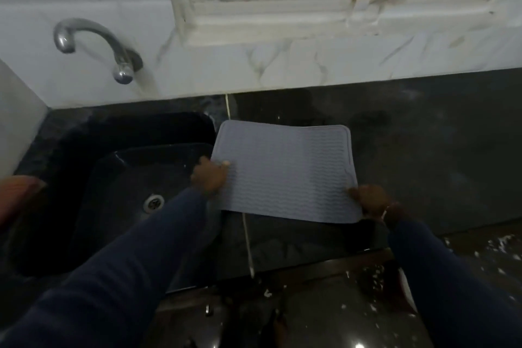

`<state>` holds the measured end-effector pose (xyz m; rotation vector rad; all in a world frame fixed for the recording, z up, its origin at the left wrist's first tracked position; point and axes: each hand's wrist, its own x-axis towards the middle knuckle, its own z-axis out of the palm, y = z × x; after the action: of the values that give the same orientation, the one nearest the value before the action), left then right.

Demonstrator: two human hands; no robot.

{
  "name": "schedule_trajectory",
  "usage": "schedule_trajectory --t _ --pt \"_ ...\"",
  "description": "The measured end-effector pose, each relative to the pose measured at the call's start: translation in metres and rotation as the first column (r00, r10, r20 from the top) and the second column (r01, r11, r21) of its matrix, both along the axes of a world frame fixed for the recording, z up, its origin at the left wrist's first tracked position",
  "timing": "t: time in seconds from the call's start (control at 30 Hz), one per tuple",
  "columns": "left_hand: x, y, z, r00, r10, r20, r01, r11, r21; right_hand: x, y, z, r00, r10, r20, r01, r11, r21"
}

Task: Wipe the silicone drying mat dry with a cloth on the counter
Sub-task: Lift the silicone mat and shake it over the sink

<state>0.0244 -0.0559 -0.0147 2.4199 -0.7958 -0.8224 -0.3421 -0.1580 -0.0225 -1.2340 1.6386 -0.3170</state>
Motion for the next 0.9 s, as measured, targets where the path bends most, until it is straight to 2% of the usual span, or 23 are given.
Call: schedule_trajectory --t 0.07,0.1,0.2,0.27,0.4,0.47,0.6,0.7,0.77,0.83,0.9 --pt "0.015 0.017 -0.019 0.975 0.069 -0.211 -0.069 0.998 0.006 0.006 -0.011 -0.001 0.999 -0.002 -0.041 0.0 0.999 -0.053" --pt "0.019 0.023 -0.024 0.968 0.069 -0.241 -0.075 0.997 -0.017 0.011 -0.015 0.003 0.996 0.04 -0.079 -0.047 0.995 -0.09" --pt "0.026 0.024 -0.027 0.987 0.076 -0.143 -0.093 0.988 -0.119 0.019 -0.027 0.0 0.966 0.102 -0.239 -0.157 0.962 -0.222" --pt "0.027 0.016 -0.016 0.997 0.029 -0.065 -0.04 0.986 -0.164 0.021 -0.033 0.002 0.948 0.11 -0.299 -0.2 0.937 -0.287" --pt "0.017 0.01 0.013 0.998 0.001 0.07 0.022 0.948 -0.317 0.016 -0.051 0.023 0.954 0.061 -0.295 -0.191 0.878 -0.438" --pt "0.007 0.018 0.007 0.998 0.032 0.06 -0.011 0.948 -0.319 0.005 -0.056 0.024 0.956 0.032 -0.292 -0.159 0.893 -0.421" --pt "-0.027 0.039 -0.026 0.997 0.02 0.069 -0.008 0.984 -0.177 -0.016 -0.038 -0.004 0.906 0.125 -0.404 -0.225 0.951 -0.213" --pt "-0.037 0.043 -0.02 0.994 0.083 0.069 -0.064 0.969 -0.239 -0.023 -0.039 -0.015 0.938 0.04 -0.344 -0.146 0.946 -0.289" --pt "-0.034 0.05 -0.018 0.994 0.065 0.091 -0.036 0.956 -0.291 -0.027 -0.04 -0.016 0.938 0.025 -0.345 -0.145 0.935 -0.325" --pt "-0.034 0.059 -0.022 0.996 0.001 0.095 0.027 0.954 -0.298 -0.033 -0.034 -0.018 0.93 0.047 -0.364 -0.163 0.942 -0.295" --pt "-0.037 0.07 -0.033 0.999 -0.006 0.046 0.018 0.962 -0.271 -0.037 -0.027 -0.028 0.925 0.032 -0.378 -0.14 0.955 -0.263"
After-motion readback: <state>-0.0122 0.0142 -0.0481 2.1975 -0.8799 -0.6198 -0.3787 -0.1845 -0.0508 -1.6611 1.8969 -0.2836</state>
